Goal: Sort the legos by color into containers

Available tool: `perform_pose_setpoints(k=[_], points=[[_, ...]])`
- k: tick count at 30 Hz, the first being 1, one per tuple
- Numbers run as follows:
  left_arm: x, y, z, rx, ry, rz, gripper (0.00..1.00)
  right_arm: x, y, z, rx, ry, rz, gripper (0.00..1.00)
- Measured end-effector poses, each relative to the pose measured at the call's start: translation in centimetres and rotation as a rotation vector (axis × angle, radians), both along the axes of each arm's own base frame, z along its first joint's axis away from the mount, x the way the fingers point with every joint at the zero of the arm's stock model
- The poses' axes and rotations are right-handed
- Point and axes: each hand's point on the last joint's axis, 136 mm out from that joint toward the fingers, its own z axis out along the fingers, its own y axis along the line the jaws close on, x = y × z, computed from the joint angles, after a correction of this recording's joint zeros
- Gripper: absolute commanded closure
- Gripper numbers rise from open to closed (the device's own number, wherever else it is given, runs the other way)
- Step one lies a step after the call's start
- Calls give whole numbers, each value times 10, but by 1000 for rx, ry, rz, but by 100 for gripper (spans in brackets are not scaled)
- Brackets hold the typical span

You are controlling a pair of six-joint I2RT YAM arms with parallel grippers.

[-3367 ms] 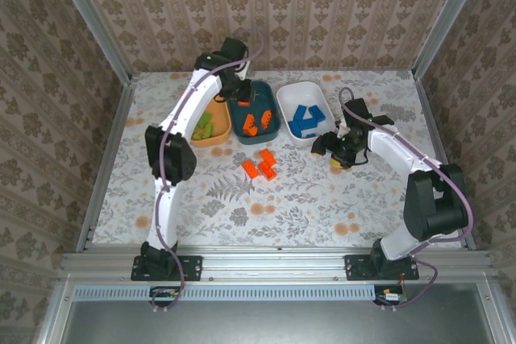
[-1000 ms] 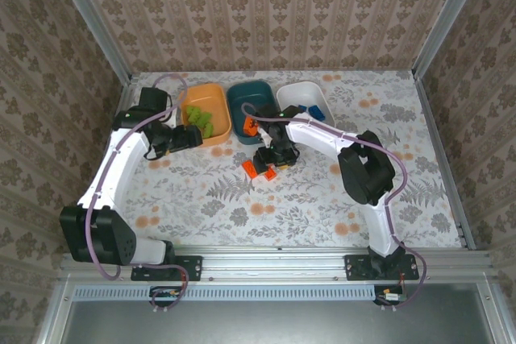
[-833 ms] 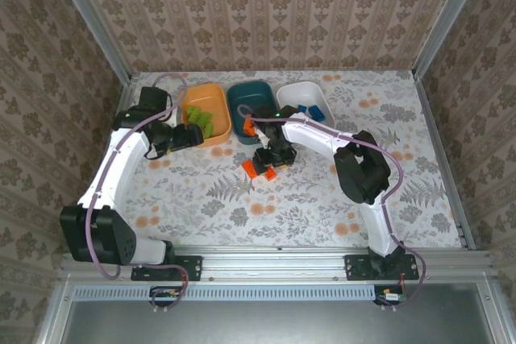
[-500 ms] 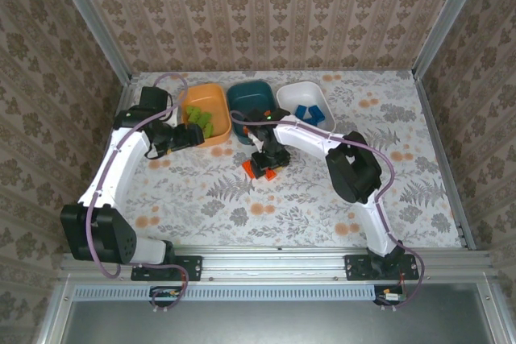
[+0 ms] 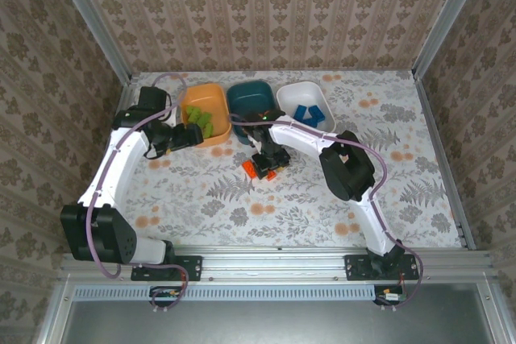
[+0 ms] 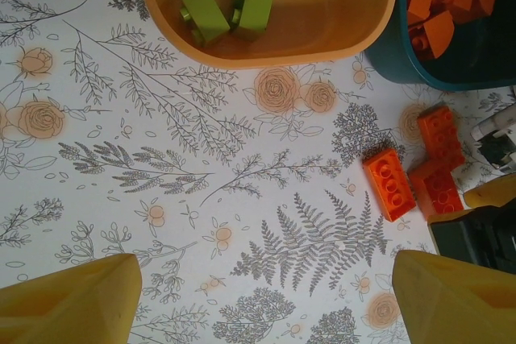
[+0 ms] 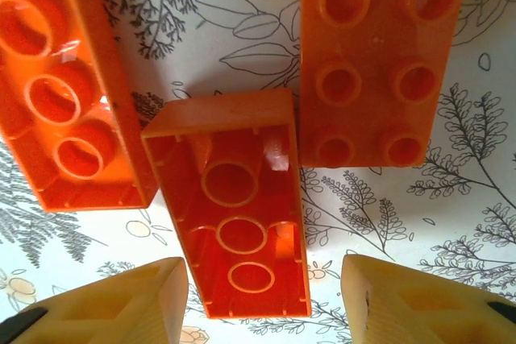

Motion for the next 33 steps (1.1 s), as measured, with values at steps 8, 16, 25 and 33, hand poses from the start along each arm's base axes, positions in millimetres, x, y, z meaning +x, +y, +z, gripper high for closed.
perform_pose_setpoints(k=[8,16,25,33], points=[[0,0,1,0,-2,0,17,1,-2,-1,-14,-6,3,48],[0,0,1,0,-1,0,17,0,-1,-2,-18,-6,9,50],[-1,0,1,1,2,0,16,-1,0,-2,-21,-8,14,62],[0,0,1,0,2,1,16,-3,1,-1,-15,-14,23,64]])
